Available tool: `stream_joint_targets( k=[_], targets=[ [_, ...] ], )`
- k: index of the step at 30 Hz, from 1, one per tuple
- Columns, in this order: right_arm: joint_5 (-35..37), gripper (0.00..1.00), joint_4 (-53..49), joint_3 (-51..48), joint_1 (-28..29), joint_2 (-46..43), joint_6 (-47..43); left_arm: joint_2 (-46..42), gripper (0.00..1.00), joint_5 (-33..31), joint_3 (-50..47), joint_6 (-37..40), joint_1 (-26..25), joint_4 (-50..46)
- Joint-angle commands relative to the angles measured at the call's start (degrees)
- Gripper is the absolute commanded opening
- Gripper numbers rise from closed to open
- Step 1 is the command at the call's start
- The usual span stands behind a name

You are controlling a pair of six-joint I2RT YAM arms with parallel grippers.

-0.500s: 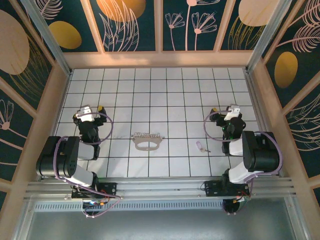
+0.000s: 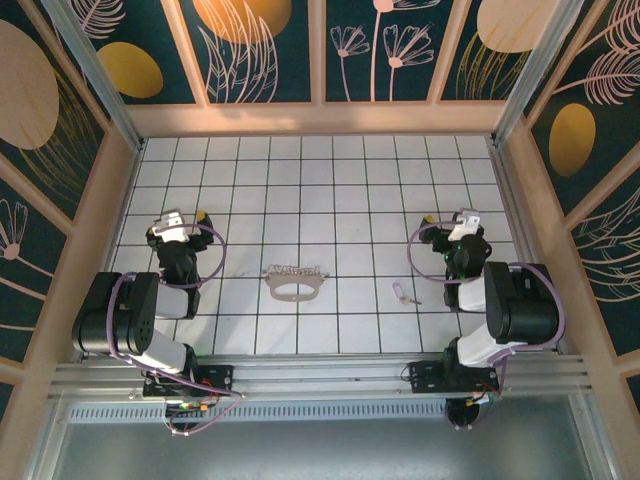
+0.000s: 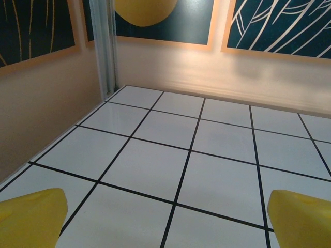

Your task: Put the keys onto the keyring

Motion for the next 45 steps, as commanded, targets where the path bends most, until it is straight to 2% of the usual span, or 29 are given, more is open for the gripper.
stream_joint_targets(
  k=[1,6,11,14,19,22,25,29,33,37,42,45],
  targets=[
    [-1.0,0.99,2.1,1.1,0.0,0.4,0.2,0.3,0.99,1.0,1.1,-0.1,0.1,-0.4],
    [-1.2,0.99,2.5,0.9,0.0,0.2,0.1,-1.7,0.96,1.8,0.1,0.4,0.1,-0.2],
    [-1.6,0.99,-7.4,4.4,0.3,-5.0,-0.5,-9.0,0.95,1.1,3.1,0.1,0.1,-12.5],
    [1.7,0.99,-14.9,6.8,1.1,-10.2,0.1,-12.6,0.94,1.5,4.2,-1.2,0.1,-17.8],
    [0.6,0.99,-29.7,14.1,0.8,-15.4,8.6,-17.9,0.94,1.2,7.4,-7.1,0.1,-26.0],
    [1.4,0.99,-38.3,18.7,-0.5,-15.9,19.8,-20.2,0.93,3.6,10.7,-11.8,0.1,-32.6],
    [-7.0,0.99,-39.3,20.0,-1.9,-15.8,23.0,-22.0,0.91,6.3,12.3,-17.5,-0.3,-35.6],
    [-13.6,0.96,-38.1,18.3,-0.4,-17.3,24.1,-22.8,0.91,10.6,15.2,-21.8,-2.9,-40.2],
    [-14.9,0.88,-41.4,17.2,4.1,-19.3,24.0,-23.3,0.91,13.0,16.9,-24.6,-7.8,-45.8],
    [-14.6,0.83,-45.5,16.3,11.5,-20.5,22.3,-24.5,0.89,14.4,15.3,-28.7,-12.0,-48.2],
    [-11.0,0.83,-46.7,13.7,21.4,-19.4,21.1,-25.0,0.89,12.3,14.9,-31.4,-19.8,-52.3],
    [-3.8,0.83,-51.0,15.2,27.1,-16.9,20.3,-25.4,0.87,14.4,15.3,-34.7,-21.8,-55.1]
  ],
)
